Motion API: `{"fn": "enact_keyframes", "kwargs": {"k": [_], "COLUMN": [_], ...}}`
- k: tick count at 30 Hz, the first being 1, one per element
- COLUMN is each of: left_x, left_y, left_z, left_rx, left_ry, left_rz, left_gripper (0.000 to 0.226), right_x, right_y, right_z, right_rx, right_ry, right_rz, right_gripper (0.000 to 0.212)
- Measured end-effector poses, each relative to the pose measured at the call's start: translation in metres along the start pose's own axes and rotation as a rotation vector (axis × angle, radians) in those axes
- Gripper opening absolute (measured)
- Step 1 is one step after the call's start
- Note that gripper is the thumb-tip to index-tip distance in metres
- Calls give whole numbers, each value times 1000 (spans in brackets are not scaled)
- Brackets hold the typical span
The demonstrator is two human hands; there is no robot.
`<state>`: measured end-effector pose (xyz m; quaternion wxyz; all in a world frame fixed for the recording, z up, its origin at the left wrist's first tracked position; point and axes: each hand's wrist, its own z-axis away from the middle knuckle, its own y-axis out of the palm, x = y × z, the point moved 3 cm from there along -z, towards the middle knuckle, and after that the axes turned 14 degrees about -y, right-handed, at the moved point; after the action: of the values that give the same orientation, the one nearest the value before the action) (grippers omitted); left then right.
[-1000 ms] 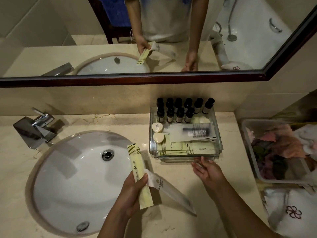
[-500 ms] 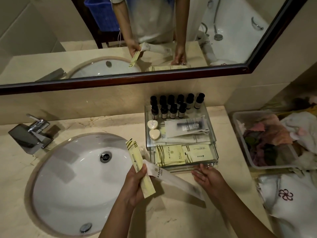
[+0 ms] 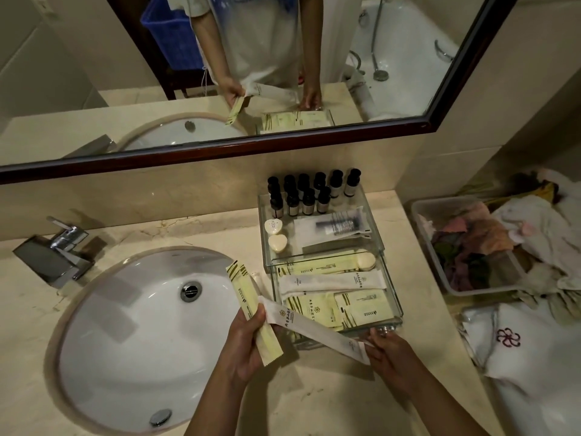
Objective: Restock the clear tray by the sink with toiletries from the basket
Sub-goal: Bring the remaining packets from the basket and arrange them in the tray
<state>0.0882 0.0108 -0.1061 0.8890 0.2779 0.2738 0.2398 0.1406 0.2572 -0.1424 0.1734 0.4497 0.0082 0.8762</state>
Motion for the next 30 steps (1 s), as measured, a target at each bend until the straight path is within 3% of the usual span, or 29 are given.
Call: {"fn": "enact_keyframes", "kwargs": {"k": [7,9,11,12,13,15,17,18,20,21,23,26,30], "left_x": [-1,-2,-2,-2,-3,-4,-4,-4,-5,-6,-11,-22,-25], "left_y": [3,4,7,9,11,18,24,27,32,35,35,27,24], "left_z": [4,5,5,4,3,0,-8,-13,-21,-24,-33,-42,-46], "left_rx": [4,3,0,-6,3,49,65,64,33,-14,-156,-528,-829], "left_ry": [8,11,7,-1,-6,14,6,5,0,11,60,170,230], "left_rz": [47,50,71,90,120,192,205,198,174,138,-72,-515,-749], "left_gripper": [94,68,22,17,16,56,83,83,56,37,24,27,37], "right_x": [-3,-2,-2,-2,-4,1,14,21,37,43,55,72,75], "right_y": [1,0,-7,-11,-15,-15,-9,-6,-2,-3,-6,-8,-2], "right_z": [-2,-1,-1,-1,-1,-1,-1,-3,-10,-17,-32,-58,-81], "right_rx": [-20,-50,-111,-138,-159,-118,-45,-15,-6,-37,-127,-206,-214], "right_ry": [57,104,192,240,284,354,352,329,264,233,165,81,108], "right_rz": [-111,-67,18,24,-6,-81,-69,-56,-25,11,62,134,304], "right_gripper": [18,23,28,33,40,58,55,48,32,26,20,13,9]}}
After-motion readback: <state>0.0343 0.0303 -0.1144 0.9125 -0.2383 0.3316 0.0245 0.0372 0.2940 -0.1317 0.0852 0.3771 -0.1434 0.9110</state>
